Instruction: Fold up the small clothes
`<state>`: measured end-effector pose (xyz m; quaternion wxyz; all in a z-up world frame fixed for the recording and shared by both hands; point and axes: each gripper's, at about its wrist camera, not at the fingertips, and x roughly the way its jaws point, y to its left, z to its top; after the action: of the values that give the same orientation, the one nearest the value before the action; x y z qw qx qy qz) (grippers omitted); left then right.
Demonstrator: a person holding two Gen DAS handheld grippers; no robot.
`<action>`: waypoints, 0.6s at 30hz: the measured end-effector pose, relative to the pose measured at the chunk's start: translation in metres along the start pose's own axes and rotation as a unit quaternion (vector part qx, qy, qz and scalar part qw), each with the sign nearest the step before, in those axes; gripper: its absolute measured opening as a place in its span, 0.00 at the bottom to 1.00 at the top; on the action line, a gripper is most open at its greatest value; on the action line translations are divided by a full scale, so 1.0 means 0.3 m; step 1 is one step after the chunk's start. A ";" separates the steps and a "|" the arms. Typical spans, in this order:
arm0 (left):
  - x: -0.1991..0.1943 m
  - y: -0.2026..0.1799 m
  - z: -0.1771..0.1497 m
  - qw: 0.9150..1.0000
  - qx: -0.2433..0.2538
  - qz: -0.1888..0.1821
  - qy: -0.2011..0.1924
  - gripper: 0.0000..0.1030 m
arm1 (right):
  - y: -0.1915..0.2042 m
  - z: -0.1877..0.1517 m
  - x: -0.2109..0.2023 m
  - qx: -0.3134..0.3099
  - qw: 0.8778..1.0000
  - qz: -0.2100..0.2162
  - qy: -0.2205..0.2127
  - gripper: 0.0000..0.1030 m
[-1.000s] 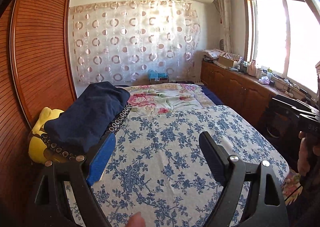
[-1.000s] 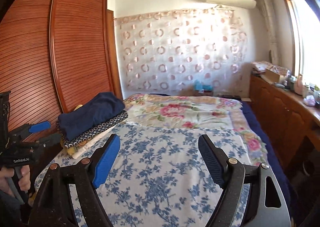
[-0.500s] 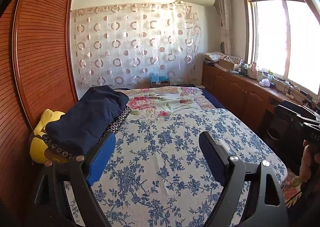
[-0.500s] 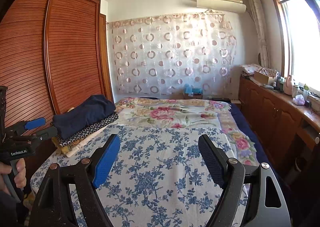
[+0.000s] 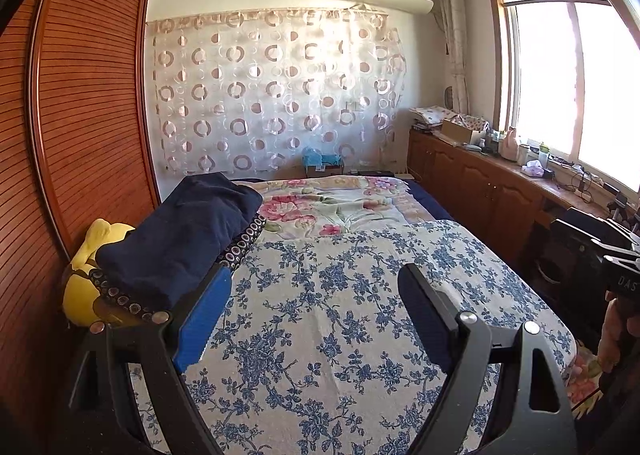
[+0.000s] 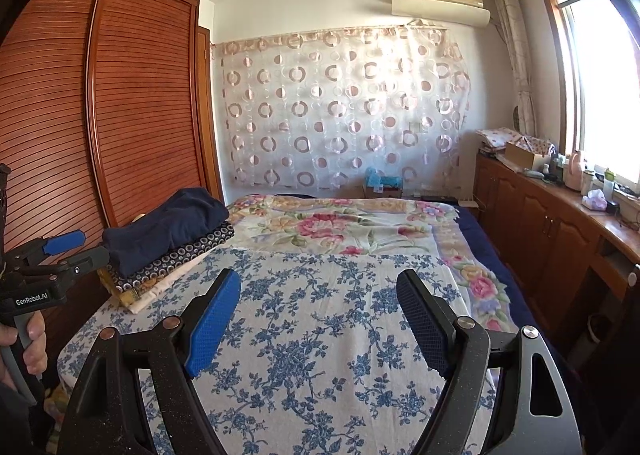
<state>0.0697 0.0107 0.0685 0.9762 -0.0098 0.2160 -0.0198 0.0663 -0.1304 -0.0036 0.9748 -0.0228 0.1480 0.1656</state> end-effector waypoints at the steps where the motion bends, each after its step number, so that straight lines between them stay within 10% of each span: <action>1: 0.000 0.000 0.000 1.000 0.000 0.000 0.000 0.83 | -0.001 0.000 0.000 0.000 1.000 0.000 0.000 0.80; 18: 0.001 0.005 0.001 1.000 0.001 0.002 -0.006 0.83 | -0.037 -0.003 -0.018 0.000 1.000 0.004 -0.001 0.80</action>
<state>0.0702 0.0123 0.0687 0.9776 -0.0086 0.2096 -0.0183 0.0648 -0.1427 -0.0028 0.9744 -0.0223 0.1465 0.1691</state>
